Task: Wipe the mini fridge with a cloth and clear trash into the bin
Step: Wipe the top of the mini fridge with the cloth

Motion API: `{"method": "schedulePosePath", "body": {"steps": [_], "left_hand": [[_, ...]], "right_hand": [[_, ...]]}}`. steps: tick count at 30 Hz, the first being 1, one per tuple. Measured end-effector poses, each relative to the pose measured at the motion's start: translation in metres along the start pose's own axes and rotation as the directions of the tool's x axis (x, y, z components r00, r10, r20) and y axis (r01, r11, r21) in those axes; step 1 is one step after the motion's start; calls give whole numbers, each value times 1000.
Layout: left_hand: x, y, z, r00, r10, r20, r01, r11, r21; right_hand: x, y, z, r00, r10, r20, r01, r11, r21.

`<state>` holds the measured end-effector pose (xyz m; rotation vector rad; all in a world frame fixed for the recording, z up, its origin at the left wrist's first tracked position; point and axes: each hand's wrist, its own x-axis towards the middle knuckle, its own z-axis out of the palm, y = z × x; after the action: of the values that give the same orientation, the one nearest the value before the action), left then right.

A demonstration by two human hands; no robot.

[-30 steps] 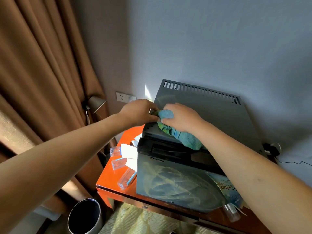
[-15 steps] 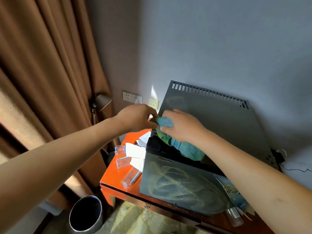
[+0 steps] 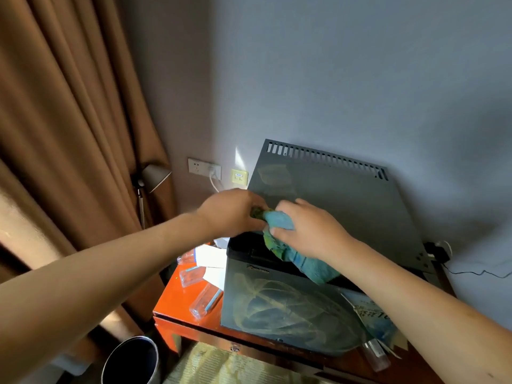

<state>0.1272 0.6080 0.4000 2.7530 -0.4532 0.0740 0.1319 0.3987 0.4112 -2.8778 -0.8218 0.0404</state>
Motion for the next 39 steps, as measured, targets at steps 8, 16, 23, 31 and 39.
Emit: {"method": "schedulePosePath", "body": {"steps": [8,16,23,31,39], "left_hand": [[36,-17,-3,988,-148,-41,144,987,-74],[57,-21,-18,974,-226,-20,226,974,-31],[26,27,1,1000,-18,23,17,999,31],[67,21,6,989,-149,-12,149,989,-1],[107,16,9,976,-217,-38,217,976,14]], "right_hand": [[55,5,-2,993,112,-41,-112,994,4],[92,9,7,991,123,-44,-121,992,44],[6,32,-2,998,67,-6,-67,998,22],[55,53,-9,992,129,-7,-129,990,62],[97,62,-3,974,221,-45,-219,975,35]]}}
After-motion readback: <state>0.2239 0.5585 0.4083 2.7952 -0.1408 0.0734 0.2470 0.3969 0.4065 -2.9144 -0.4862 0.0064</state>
